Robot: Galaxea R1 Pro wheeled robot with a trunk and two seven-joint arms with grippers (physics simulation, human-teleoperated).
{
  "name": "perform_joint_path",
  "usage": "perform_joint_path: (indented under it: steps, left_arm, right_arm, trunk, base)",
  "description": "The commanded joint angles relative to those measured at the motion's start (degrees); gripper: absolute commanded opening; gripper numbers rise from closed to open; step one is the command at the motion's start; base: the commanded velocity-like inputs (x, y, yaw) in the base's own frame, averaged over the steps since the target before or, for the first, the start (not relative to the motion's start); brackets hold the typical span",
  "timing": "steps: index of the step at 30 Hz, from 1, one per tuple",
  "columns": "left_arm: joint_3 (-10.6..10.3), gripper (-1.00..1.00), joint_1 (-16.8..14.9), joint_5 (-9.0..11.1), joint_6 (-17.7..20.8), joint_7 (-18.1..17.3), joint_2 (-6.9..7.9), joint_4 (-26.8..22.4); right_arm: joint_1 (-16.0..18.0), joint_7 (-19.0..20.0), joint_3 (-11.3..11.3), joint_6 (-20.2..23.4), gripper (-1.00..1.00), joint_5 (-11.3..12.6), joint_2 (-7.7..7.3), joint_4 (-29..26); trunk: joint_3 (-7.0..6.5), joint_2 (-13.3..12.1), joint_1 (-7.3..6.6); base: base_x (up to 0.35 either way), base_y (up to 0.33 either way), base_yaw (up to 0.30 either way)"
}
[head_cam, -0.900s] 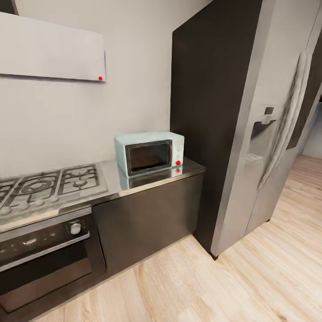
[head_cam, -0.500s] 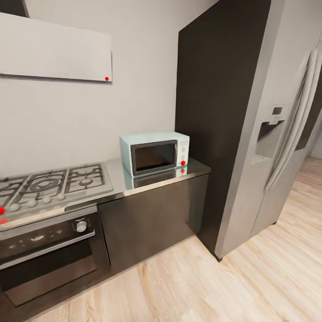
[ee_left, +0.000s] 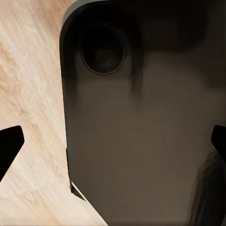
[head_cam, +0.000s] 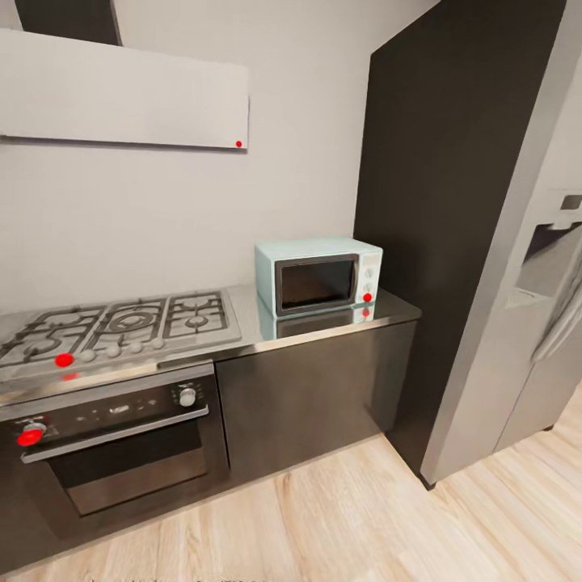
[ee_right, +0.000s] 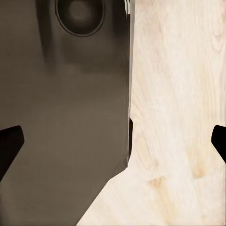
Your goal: In the kitchen, take the Vidalia onion out of the sink, dice it on the chopping board with the paring knife, put the diced onion into the bowl on the countertop, then place both the paring knife and the chopping board into the sink.
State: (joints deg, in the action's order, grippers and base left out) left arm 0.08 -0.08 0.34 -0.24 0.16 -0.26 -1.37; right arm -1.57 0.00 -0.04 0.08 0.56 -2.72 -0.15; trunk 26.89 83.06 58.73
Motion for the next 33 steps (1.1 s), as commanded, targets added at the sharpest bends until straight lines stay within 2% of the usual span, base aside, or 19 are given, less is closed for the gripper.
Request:
perform_joint_path:
  steps: [1, 28, 31, 33]
  left_arm:
    - [0.0, 1.0, 0.0, 0.0, 0.0, 0.0, -0.01, 0.0]
    - [0.0, 1.0, 0.0, 0.1, 0.0, 0.0, -0.01, 0.0]
    - [0.0, 1.0, 0.0, 0.0, 0.0, 0.0, -0.01, 0.0]
    - [0.0, 1.0, 0.0, 0.0, 0.0, 0.0, -0.01, 0.0]
  right_arm:
    - [0.0, 0.0, 0.0, 0.0, 1.0, 0.1, -0.01, 0.0]
    - [0.0, 0.0, 0.0, -0.1, 1.0, 0.1, -0.01, 0.0]
    - [0.0, 0.0, 0.1, -1.0, 1.0, 0.1, -0.01, 0.0]
    - [0.0, 0.0, 0.1, -3.2, 1.0, 0.1, -0.01, 0.0]
  trunk:
    - [0.04, 0.0, 0.0]
    - [0.04, 0.0, 0.0]
    - [0.08, 0.0, 0.0]
    - [0.14, 0.0, 0.0]
  base:
    - [0.0, 0.0, 0.284]
    - [0.0, 0.0, 0.284]
    - [0.0, 0.0, 0.283]
    - [0.0, 0.0, 0.279]
